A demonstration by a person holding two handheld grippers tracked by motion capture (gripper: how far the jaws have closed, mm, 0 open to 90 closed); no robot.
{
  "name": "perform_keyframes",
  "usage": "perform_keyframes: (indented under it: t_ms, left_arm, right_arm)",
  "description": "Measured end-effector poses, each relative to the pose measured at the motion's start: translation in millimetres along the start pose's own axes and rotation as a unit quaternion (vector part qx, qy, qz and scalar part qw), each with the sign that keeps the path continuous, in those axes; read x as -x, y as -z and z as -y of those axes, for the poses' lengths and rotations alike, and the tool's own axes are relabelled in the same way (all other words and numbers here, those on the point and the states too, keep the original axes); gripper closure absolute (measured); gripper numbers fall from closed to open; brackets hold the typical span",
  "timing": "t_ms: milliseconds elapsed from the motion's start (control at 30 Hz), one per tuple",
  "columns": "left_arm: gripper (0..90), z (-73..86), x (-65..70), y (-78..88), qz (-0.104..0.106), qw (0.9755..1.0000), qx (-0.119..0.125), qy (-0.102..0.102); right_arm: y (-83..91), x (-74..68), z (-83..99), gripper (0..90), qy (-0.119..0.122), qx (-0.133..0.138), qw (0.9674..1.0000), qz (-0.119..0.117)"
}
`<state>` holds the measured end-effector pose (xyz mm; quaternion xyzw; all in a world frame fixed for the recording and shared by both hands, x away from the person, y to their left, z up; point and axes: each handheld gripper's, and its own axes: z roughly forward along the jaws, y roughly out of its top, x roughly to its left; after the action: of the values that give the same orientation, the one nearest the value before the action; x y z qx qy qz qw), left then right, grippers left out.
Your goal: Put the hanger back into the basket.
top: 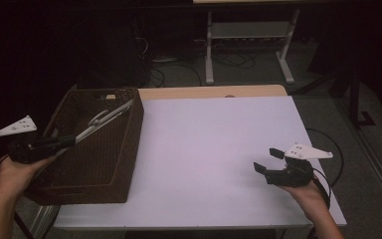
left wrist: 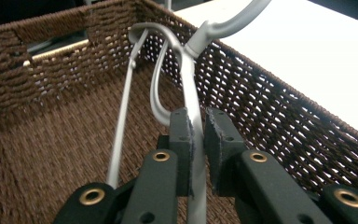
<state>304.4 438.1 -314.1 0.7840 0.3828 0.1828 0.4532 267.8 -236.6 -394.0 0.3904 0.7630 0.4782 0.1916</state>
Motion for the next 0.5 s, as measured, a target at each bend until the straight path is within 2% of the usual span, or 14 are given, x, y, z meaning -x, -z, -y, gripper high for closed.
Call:
perform_keyframes:
  t_ms: [67, 133, 300, 400, 500]
  left_arm:
    - [70.0, -0.5, -1.7, 1.2, 0.001, 1.0, 0.006, 0.008]
    - [65.0, -0.7, -2.5, 1.4, -0.002, 0.9999, 0.008, 0.006]
    - [52.6, -4.2, 0.5, 1.4, 0.008, 0.9995, 0.022, 0.02]
    - [44.9, -9.5, 6.2, 1.1, 0.016, 0.9988, 0.037, 0.027]
    - [39.2, -14.6, 14.0, -0.3, 0.023, 0.9985, 0.045, 0.023]
  right_arm:
    - [-0.1, 0.0, 0.0, 21.8, 0.0, 0.0, 1.0, 0.0]
    - [-0.3, -0.1, 0.4, 21.8, -0.003, -0.001, 1.0, 0.0]
    - [0.1, 0.7, -0.6, 21.8, -0.001, 0.001, 1.0, 0.0]
    - [0.9, -0.3, -2.2, 21.3, 0.0, 0.003, 1.0, -0.002]
    - [2.2, -3.2, -6.4, 19.5, 0.004, 0.007, 0.9999, -0.006]
